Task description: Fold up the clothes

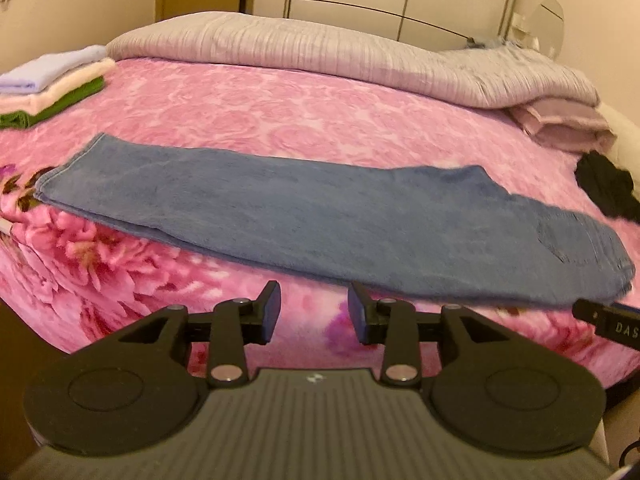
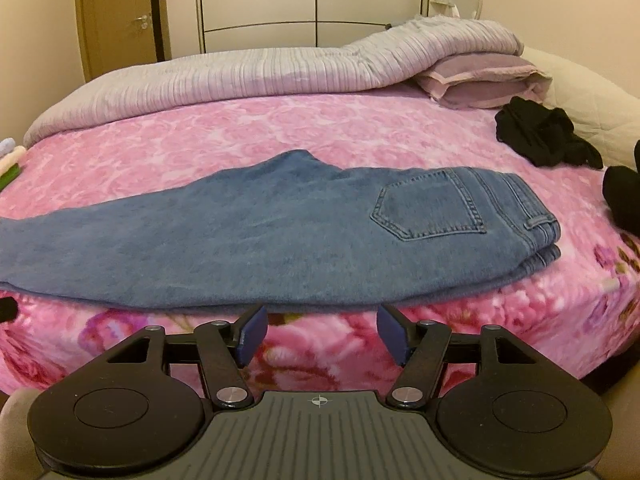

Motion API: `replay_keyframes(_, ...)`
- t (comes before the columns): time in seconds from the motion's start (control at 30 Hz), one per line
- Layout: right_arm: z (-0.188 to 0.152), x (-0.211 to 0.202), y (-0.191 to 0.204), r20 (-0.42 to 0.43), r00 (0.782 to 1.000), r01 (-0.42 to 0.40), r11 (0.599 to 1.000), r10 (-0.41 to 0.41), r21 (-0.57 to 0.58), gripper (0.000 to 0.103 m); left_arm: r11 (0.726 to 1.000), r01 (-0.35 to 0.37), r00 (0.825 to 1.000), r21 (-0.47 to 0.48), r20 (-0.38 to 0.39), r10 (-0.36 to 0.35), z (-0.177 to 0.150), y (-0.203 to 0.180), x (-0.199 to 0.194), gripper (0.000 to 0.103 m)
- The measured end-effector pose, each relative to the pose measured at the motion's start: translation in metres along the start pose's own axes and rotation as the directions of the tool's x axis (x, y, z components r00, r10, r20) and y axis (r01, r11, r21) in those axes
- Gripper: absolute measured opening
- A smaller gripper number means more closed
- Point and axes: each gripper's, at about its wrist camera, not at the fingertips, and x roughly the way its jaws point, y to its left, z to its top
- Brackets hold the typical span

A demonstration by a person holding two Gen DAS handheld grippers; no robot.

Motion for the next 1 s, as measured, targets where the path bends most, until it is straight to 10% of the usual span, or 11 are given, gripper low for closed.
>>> replay_keyframes(0.27,0.003,0.036,-0.037,0.041,0.992,-0.123,0.973,0.117,0.195,0.065,0.949,0.092,0.995,-0.302,0.073,-0.073,0.013,0.094,0.022,0.032)
replay_keyframes(0.53,0.011,0.074,-0.062,0.054,0.963,-0.263,0.887,0.263,0.38,0.065,0.789,0.093,0.992,-0.607,0.127,-0.019,0.011,0.2,0.046,0.032)
replay_keyframes(0.83,0.027,0.105,-0.043,0.036,0.958,-0.276,0.875,0.286,0.398,0.065,0.533,0.091,0.987,-0.841,0.146,0.062,0.007,0.298,0.083,0.032)
replay_keyframes(1.0,0.034,0.119,-0.034,0.021,0.961,-0.259,0.88,0.274,0.398,0.065,0.509,0.103,0.979,-0.855,0.178,0.101,0.011,0.318,0.092,0.032)
